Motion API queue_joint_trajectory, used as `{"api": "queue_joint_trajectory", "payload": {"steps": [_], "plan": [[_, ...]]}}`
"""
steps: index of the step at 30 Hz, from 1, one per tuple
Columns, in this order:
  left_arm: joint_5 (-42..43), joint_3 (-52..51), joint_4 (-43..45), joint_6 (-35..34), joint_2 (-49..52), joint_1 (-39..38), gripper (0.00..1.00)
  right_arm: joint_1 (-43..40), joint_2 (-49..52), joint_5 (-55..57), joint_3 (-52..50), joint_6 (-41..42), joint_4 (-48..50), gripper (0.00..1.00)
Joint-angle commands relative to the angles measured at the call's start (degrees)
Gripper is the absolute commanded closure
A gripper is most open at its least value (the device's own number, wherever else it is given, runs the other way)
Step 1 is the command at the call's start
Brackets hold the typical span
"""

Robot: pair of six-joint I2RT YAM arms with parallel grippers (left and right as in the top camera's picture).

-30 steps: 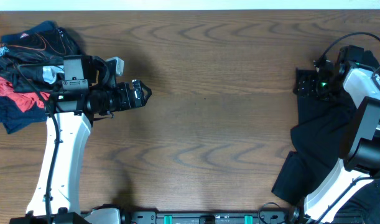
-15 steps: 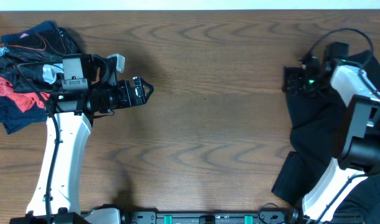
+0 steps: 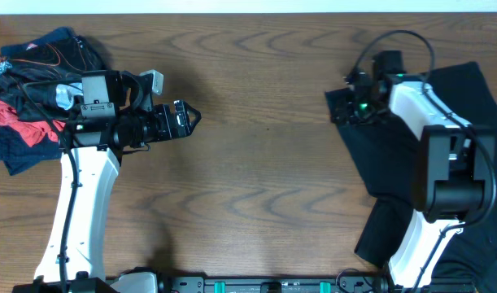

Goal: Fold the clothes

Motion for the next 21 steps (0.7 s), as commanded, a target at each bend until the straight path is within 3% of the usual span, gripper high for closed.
{"api": "queue_joint_trajectory", "payload": {"steps": [1, 14, 21], "plan": [[1.01, 1.20, 0.17, 1.18, 0.07, -0.13, 0.02, 5.88, 3.19, -1.75, -1.22, 1.16, -1.14, 0.41], [1.01, 1.20, -0.07, 1.20, 0.07, -0.13, 0.02, 22.62, 3.19, -1.79, -1.22, 4.61, -0.94, 0.31], [0.98, 1.20, -0.07, 1.42, 0.07, -0.13, 0.02, 19.93, 3.17, -0.39, 2.36, 6.01, -1.60, 0.14]]}}
